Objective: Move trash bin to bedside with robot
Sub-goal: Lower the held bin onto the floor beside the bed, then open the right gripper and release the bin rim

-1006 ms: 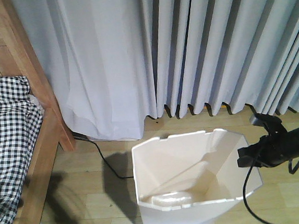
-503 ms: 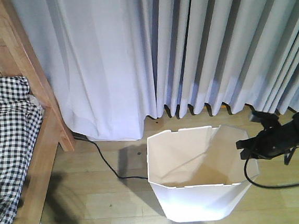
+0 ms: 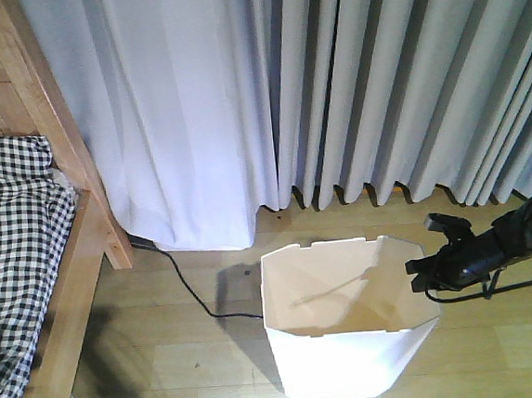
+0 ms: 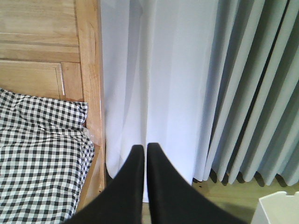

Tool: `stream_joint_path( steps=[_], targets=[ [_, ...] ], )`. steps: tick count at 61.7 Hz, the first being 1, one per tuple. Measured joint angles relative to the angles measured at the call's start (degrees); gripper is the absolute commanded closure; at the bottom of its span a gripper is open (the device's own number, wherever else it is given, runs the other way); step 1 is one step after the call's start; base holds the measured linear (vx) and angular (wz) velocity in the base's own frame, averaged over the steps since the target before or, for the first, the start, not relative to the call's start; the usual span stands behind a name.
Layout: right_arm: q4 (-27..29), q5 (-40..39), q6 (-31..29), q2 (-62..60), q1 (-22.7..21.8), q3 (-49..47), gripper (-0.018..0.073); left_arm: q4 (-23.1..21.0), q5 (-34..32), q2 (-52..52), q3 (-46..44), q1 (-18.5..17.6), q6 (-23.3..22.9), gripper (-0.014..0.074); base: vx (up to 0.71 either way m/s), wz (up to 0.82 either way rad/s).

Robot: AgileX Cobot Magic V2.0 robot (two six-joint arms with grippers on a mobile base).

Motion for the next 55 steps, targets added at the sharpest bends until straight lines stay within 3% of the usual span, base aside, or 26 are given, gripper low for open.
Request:
stream_joint_path(
  steps=[19,34,55],
  targets=[
    [-0.46,0.33,0.57,8.56,3.11,-9.77,0.0536,0.0,0.0,0.0,0.0,0.0,0.0,0.0602,0.0,0.0],
    [-2.92,2.0,5.65,13.61,4.09,-15.96,0.053,0.0,0.0,0.0,0.0,0.0,0.0,0.0602,0.0,0.0],
    [-2.92,-0.22,7.45,16.22,4.03,-17.67,0.0522,0.0,0.0,0.0,0.0,0.0,0.0,0.0602,0.0,0.0]
  ],
)
